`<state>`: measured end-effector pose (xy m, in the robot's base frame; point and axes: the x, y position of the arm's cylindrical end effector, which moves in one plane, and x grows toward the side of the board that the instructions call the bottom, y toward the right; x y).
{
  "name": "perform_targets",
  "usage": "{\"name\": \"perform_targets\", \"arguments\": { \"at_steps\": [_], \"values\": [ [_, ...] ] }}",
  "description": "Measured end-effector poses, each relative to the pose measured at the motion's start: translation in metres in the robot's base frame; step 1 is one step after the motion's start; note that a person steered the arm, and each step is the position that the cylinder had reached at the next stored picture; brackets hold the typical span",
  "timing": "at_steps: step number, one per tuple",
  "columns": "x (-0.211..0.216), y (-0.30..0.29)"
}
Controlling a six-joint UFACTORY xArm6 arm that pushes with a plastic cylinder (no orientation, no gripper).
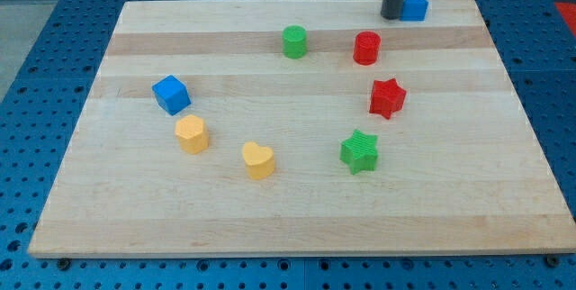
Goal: Take the blue cube to the top of the green circle
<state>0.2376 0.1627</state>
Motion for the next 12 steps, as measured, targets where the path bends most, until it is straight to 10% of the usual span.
{"name": "perform_targets", "arguments": {
  "at_steps": [4, 6, 8, 10, 12],
  "values": [
    [-0.009, -0.049],
    [-0.001, -0.280],
    [0.134, -0.451],
    [0.215, -0.434],
    [0.184, -0.330]
  ]
}}
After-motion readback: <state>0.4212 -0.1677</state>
